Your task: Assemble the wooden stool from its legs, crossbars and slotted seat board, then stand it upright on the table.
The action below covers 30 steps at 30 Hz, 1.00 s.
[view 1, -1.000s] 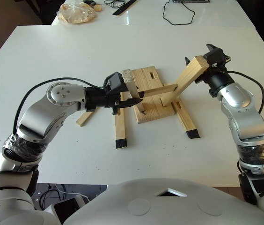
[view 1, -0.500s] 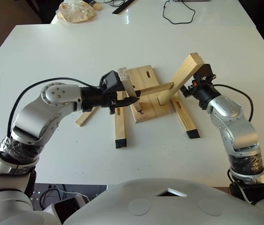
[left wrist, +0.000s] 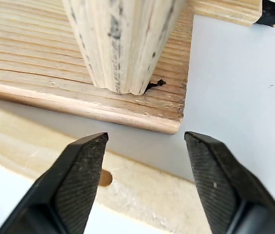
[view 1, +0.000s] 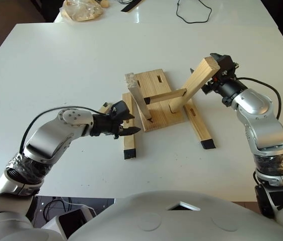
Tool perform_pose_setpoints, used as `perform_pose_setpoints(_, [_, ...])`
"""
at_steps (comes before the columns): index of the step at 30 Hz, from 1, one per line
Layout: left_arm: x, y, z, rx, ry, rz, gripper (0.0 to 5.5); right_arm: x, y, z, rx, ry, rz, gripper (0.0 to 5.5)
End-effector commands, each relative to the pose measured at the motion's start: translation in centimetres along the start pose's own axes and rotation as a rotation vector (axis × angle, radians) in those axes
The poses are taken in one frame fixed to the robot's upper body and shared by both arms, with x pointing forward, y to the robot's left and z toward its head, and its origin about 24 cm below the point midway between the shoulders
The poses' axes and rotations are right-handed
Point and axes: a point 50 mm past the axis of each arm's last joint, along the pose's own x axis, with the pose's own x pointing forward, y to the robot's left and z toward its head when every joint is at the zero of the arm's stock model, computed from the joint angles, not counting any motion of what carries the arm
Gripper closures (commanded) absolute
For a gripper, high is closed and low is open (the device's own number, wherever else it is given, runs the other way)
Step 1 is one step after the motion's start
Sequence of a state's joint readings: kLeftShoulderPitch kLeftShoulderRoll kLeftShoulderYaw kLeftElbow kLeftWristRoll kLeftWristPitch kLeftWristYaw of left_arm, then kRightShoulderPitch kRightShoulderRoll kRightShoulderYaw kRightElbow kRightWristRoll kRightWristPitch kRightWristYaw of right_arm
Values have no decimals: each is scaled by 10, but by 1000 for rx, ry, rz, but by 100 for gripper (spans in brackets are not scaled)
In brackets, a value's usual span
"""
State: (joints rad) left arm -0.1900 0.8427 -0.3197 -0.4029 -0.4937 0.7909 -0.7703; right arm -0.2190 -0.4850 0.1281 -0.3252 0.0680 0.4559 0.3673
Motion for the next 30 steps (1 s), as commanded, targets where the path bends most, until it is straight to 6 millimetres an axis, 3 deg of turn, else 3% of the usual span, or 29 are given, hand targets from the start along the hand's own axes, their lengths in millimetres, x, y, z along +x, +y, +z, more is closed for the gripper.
perform_pose_setpoints(1, [3,0,-3,24,15,-1,171,-1,3,-7,-24,21,33,169])
perform_pose_setpoints(4, [-3,2,-7,36,27,9,127,-4,-1,-16,-44,60,39,169])
perform_pose_setpoints(10, [-36,-5,-14,65,16,-43,127,-19,-10,-36,-120,151,104,169])
perform_pose_setpoints(14, [-28,2,-11,35,-89,51,127,-18,1,-43,-82,153,134,169])
perform_pose_setpoints(18, [-21,-14,-25,20,-64,21,127,-14,22,-60,-36,192,189,169])
perform_pose_setpoints(23, [-9,-18,-31,-9,-78,57,127,-13,49,-83,-15,244,215,169])
perform_pose_setpoints(30, [-3,-13,-70,-65,28,172,127,-27,47,-119,14,351,155,169])
